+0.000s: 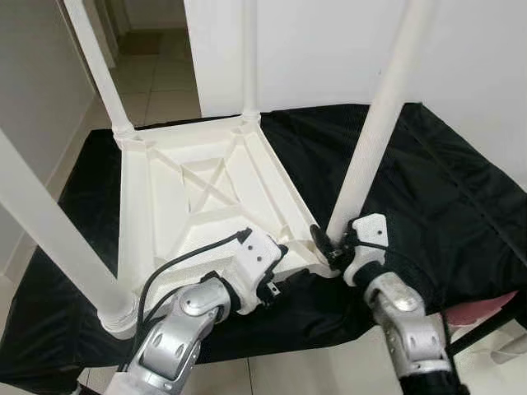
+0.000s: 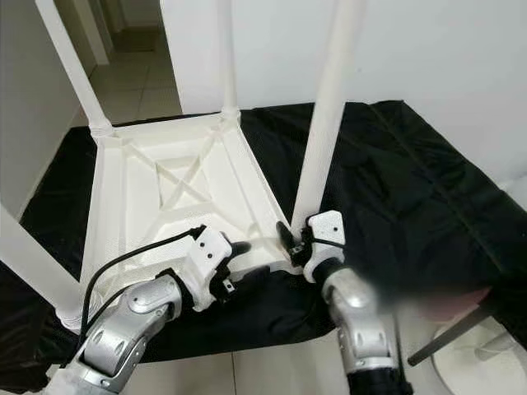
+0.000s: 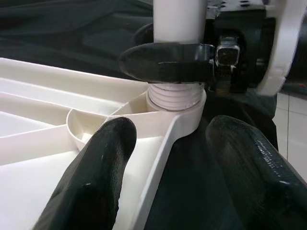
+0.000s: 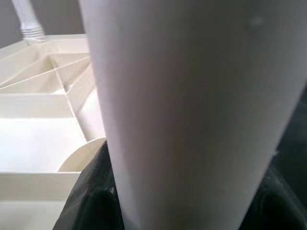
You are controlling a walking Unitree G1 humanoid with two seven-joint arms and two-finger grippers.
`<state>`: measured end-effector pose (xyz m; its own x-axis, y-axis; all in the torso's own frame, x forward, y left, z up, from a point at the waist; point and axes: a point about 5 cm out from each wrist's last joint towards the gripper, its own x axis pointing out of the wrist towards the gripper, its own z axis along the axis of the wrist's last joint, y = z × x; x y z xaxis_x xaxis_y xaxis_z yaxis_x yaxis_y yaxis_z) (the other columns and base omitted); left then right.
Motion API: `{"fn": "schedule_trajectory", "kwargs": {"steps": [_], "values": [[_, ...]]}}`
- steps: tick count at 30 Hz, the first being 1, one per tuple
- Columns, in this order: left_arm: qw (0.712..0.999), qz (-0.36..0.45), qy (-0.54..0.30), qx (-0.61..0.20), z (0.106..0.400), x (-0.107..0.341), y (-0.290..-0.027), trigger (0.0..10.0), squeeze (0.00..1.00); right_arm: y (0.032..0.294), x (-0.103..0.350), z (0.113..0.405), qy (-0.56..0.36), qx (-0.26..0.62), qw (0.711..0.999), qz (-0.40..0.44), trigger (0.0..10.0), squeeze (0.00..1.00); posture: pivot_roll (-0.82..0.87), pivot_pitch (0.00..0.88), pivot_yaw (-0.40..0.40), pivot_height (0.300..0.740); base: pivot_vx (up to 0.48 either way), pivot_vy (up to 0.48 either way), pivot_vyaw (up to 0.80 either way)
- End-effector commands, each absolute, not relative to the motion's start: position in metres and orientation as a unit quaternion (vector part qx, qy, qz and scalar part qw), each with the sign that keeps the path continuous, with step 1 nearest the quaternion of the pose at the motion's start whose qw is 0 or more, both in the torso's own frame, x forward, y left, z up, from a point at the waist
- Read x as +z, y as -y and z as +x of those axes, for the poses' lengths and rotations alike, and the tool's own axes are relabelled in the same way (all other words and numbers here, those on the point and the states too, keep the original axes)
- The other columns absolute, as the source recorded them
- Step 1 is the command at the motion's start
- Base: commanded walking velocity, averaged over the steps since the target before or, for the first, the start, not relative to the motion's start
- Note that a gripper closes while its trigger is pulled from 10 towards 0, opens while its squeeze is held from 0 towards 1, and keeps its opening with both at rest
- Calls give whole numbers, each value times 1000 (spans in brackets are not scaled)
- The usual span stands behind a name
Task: Building children table
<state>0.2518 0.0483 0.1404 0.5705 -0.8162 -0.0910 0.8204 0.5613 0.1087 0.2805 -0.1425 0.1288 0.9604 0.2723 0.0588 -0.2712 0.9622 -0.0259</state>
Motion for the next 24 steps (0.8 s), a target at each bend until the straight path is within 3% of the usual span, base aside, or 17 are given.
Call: {"fn": "schedule_trajectory", "kwargs": {"steps": [1,9,15,16,18,19,24], "values": [[888,72,-23,-453,252,136,-50,10000,0,138,121,277,9,121,993,9,10000,0,-89,0,16,740,0,0,0],[889,72,-28,-452,250,133,-51,10000,0,128,122,273,5,20,999,45,10000,0,-78,0,6,740,0,0,0],[889,69,-30,-452,249,133,-50,10000,0,120,128,272,14,10,999,42,10000,0,-76,0,1,740,0,0,0],[890,68,-31,-451,249,133,-50,10000,0,118,131,272,20,6,999,40,10000,506,-77,0,0,740,0,0,0],[890,68,-31,-451,249,133,-50,10000,0,118,131,272,20,6,999,40,10000,506,-77,0,0,740,0,0,0],[890,68,-31,-450,249,132,-50,10000,0,118,134,272,27,9,999,42,10000,1000,-75,0,-1,740,0,0,0],[892,69,-30,-447,251,133,-51,10000,0,127,142,275,47,37,997,50,10000,1000,-78,0,8,740,0,0,0]]}}
